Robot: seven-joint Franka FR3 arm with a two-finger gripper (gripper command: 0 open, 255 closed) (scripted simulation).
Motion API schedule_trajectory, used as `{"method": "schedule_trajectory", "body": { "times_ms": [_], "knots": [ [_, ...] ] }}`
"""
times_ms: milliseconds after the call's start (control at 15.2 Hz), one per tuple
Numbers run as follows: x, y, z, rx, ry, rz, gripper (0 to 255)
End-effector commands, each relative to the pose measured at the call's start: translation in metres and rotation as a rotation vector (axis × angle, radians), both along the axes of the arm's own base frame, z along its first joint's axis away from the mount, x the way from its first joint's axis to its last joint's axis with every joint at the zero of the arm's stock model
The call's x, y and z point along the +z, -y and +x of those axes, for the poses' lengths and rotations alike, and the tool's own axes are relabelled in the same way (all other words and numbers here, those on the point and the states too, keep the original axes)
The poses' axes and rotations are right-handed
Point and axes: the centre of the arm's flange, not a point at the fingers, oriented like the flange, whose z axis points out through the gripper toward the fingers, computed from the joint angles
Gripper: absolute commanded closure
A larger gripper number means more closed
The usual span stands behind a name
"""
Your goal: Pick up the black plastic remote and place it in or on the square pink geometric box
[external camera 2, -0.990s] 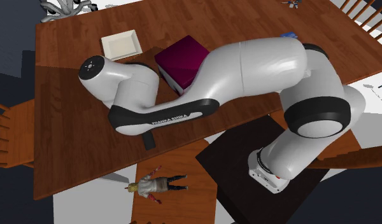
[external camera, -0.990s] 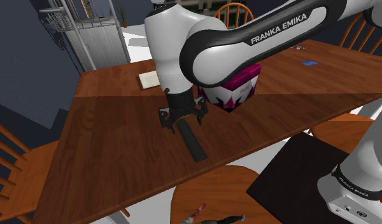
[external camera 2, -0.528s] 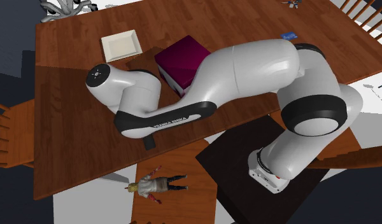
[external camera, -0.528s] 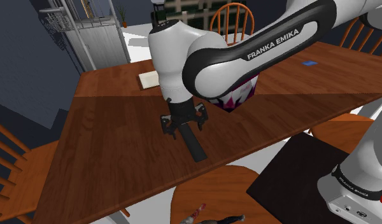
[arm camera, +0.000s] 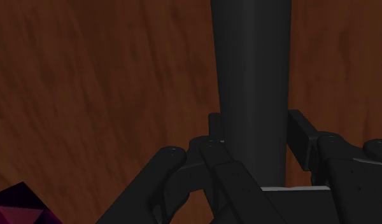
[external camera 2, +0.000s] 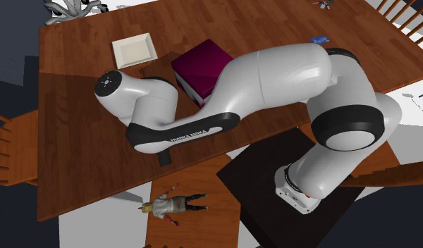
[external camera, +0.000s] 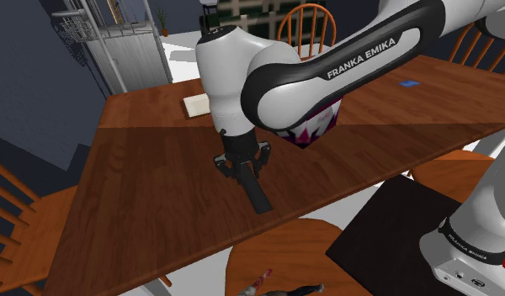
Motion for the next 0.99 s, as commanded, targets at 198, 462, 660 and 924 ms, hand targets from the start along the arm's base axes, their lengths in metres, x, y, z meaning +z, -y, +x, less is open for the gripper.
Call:
{"method": "schedule_trajectory", "body": {
  "times_ms": [198, 462, 660, 924],
  "knots": [
    [-0.001, 0.001, 0.001, -0.001, -0.004, -0.003, 255],
    [0.004, 0.001, 0.0, -0.001, -0.004, -0.003, 255],
    [0.019, 0.001, 0.0, -0.001, -0.004, -0.003, 255],
    [0.04, 0.001, 0.0, -0.001, -0.004, -0.003, 255]
  ]
}}
